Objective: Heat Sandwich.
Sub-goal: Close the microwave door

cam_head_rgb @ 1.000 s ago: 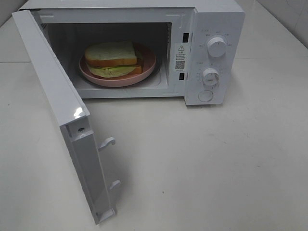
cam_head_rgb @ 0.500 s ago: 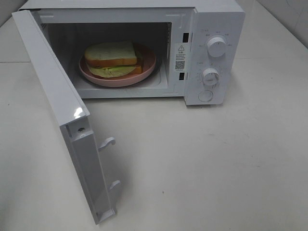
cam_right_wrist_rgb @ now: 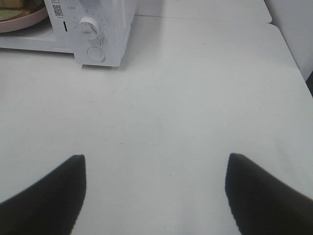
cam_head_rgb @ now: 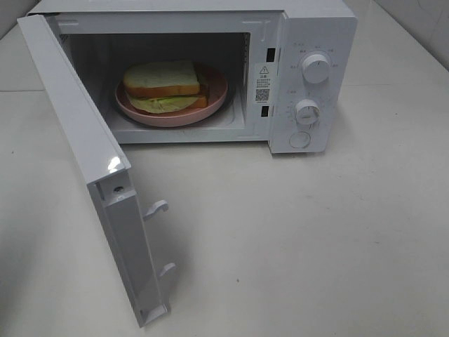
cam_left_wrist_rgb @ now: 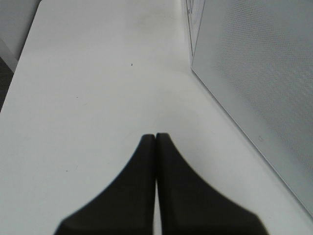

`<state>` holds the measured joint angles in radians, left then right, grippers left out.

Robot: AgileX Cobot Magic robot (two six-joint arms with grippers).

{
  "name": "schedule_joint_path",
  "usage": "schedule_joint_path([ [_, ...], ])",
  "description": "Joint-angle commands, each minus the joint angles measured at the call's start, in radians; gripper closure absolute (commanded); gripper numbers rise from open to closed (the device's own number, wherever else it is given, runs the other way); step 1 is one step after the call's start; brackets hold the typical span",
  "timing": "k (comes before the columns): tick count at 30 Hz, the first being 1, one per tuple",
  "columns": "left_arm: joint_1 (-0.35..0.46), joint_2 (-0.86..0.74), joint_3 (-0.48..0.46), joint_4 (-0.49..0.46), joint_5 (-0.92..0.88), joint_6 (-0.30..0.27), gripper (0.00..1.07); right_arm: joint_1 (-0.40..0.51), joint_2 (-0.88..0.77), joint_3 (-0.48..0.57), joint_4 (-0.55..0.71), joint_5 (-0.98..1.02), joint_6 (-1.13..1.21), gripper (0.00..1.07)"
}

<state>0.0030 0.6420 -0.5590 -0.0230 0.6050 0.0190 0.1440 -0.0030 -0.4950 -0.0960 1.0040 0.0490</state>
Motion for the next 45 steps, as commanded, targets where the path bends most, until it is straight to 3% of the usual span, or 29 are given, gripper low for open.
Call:
schedule_joint_path([
  [1, -0.005, 0.048, 0.008, 0.000, -0.093, 0.006, 1.07, -0.004, -0.029, 0.000, 0.002, -0.009, -0.010, 0.32],
  [15, -0.005, 0.230, 0.246, 0.001, -0.773, 0.020, 1.07, -0.004, -0.029, 0.000, 0.002, -0.009, -0.010, 0.32],
  [19, -0.005, 0.326, 0.309, 0.050, -1.022, 0.018, 1.07, -0.004, -0.029, 0.000, 0.002, -0.009, -0.010, 0.32],
  [30, -0.005, 0.516, 0.316, 0.168, -1.196, -0.008, 1.07, -0.004, -0.029, 0.000, 0.002, -0.009, -0.009, 0.32],
  [34, -0.005, 0.576, 0.302, 0.199, -1.233, -0.044, 1.07, -0.004, -0.029, 0.000, 0.002, -0.009, -0.009, 0.32],
  [38, -0.005, 0.643, 0.263, 0.333, -1.271, -0.132, 1.07, -0.004, -0.029, 0.000, 0.002, -0.009, -0.009, 0.32],
  [45, -0.010, 0.725, 0.235, 0.460, -1.360, -0.236, 1.07, -0.004, -0.029, 0.000, 0.002, -0.009, -0.009, 0.32],
])
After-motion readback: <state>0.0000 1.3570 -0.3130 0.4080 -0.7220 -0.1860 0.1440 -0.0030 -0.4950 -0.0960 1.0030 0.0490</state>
